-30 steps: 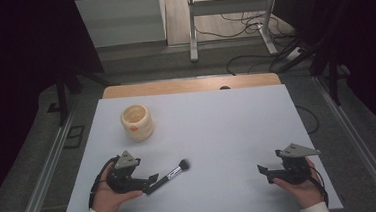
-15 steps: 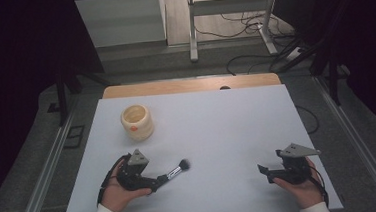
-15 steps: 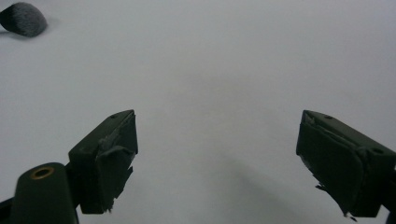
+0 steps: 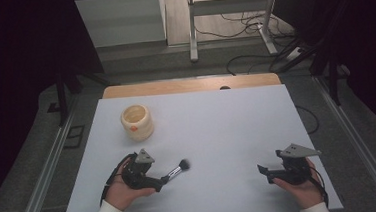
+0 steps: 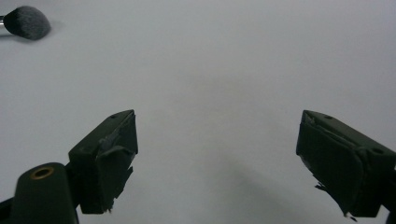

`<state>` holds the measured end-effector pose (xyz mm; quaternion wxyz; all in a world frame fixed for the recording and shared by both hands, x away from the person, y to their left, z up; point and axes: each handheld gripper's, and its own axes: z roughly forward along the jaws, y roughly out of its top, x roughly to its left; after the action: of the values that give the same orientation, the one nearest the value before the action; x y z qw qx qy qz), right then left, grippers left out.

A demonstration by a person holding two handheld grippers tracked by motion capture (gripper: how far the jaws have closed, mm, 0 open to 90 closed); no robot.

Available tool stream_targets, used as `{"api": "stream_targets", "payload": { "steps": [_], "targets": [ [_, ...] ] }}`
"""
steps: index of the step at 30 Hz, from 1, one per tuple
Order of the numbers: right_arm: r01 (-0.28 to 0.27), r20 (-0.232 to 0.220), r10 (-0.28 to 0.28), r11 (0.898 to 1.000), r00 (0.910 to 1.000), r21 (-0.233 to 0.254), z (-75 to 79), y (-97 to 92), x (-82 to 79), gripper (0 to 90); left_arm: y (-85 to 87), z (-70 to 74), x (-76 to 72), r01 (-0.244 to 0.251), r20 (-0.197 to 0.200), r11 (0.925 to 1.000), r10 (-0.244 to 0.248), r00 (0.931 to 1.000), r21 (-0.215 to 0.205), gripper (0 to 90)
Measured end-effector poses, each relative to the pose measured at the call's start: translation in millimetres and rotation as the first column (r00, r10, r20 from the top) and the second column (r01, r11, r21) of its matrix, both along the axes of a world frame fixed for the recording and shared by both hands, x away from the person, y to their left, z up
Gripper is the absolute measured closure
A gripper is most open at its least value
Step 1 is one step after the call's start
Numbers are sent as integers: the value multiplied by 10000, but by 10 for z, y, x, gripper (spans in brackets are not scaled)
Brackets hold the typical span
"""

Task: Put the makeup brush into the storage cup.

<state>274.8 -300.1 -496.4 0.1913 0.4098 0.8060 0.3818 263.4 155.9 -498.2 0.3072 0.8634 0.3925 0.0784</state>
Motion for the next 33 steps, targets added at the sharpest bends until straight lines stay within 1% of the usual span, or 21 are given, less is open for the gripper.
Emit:
{"api": "stream_targets", "payload": {
  "steps": [3,5,7,8,12,14,18,20,23,28,29,32,33],
  "targets": [
    [-2,-3,2,10000,10000,-10,-1,1,0,134,-24,-5,11,42,-30,10000,-42,10000,35,168],
    [-47,3,47,10000,10000,-39,-6,4,4,134,-63,-21,38,132,-120,9998,-130,9998,159,171],
    [-59,-6,59,10000,10000,-38,-7,6,4,134,-76,-26,44,112,-140,9998,-110,9998,158,172],
    [-64,-13,64,10000,10000,-37,-8,7,4,134,-107,-34,68,217,-206,9994,-212,9996,264,172],
    [-44,-32,44,10000,10000,-29,-9,4,4,134,-157,-44,96,293,-280,9990,-284,9992,336,173],
    [-49,-34,48,10000,10000,-28,-9,4,2,134,-202,-55,134,386,-383,9981,-368,9986,477,177],
    [-58,-40,58,10000,10000,-56,-10,7,2,134,-263,-94,165,539,-499,9966,-508,9975,630,198],
    [-58,-36,58,10000,10000,-62,-10,6,1,134,-271,-105,170,593,-536,9961,-558,9970,658,211],
    [-36,-40,36,10000,10000,-77,-14,-3,4,135,-301,-141,192,746,-672,9934,-688,9954,869,257],
    [-36,-89,36,9999,10000,-97,-21,4,9,135,-334,-155,217,928,-795,9903,-848,9932,1030,304],
    [-39,-95,38,10000,9999,-77,-22,6,9,135,-352,-155,232,1047,-887,9881,-950,9915,1129,314],
    [-42,-88,41,9999,10000,-105,-23,7,9,135,-368,-160,245,1096,-965,9867,-983,9905,1197,351],
    [-44,-88,43,9999,10000,-109,-24,7,9,135,-381,-164,253,1165,-1017,9848,-1038,9894,1288,351]
  ]
}}
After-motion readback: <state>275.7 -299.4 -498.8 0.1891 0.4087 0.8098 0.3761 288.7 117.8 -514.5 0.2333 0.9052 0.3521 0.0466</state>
